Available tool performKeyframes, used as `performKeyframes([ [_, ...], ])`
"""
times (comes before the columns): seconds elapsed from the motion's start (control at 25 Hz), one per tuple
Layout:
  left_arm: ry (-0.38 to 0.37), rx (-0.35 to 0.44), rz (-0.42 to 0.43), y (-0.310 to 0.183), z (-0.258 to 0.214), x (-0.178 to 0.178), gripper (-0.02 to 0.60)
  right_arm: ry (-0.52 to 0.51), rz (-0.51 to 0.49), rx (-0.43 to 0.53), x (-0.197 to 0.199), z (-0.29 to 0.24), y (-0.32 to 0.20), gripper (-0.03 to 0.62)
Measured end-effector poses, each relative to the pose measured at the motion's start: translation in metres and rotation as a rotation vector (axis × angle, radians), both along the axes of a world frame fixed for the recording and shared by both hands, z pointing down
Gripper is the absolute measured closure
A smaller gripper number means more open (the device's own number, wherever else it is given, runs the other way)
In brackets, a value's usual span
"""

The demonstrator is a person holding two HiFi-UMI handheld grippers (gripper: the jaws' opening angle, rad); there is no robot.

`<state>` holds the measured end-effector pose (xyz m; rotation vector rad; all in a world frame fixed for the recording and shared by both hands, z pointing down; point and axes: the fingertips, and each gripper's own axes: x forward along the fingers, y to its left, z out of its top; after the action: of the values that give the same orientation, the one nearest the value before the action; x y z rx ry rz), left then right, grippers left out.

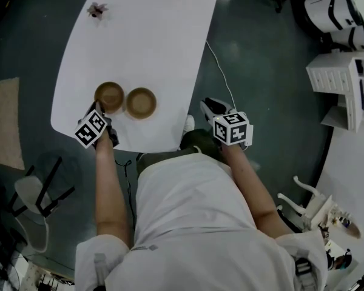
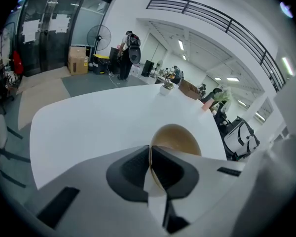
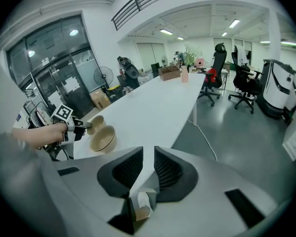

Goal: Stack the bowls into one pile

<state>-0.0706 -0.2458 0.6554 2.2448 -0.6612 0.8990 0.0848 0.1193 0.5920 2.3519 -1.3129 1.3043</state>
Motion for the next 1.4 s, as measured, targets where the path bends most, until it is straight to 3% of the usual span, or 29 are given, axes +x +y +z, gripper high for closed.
performKeyframes([
  [0.84,0.047,0.075,-0.098,0.03,-0.057,-0.012,0.563,0.0,-0.128,0.073,0.024,-0.009,0.009,0.519],
  [1.4,0.063,0.083,-0.094,0.083,-0.076,0.011,0.563,-0.018,-0.211,0.129,0.045,-0.013,0.015,0.523],
])
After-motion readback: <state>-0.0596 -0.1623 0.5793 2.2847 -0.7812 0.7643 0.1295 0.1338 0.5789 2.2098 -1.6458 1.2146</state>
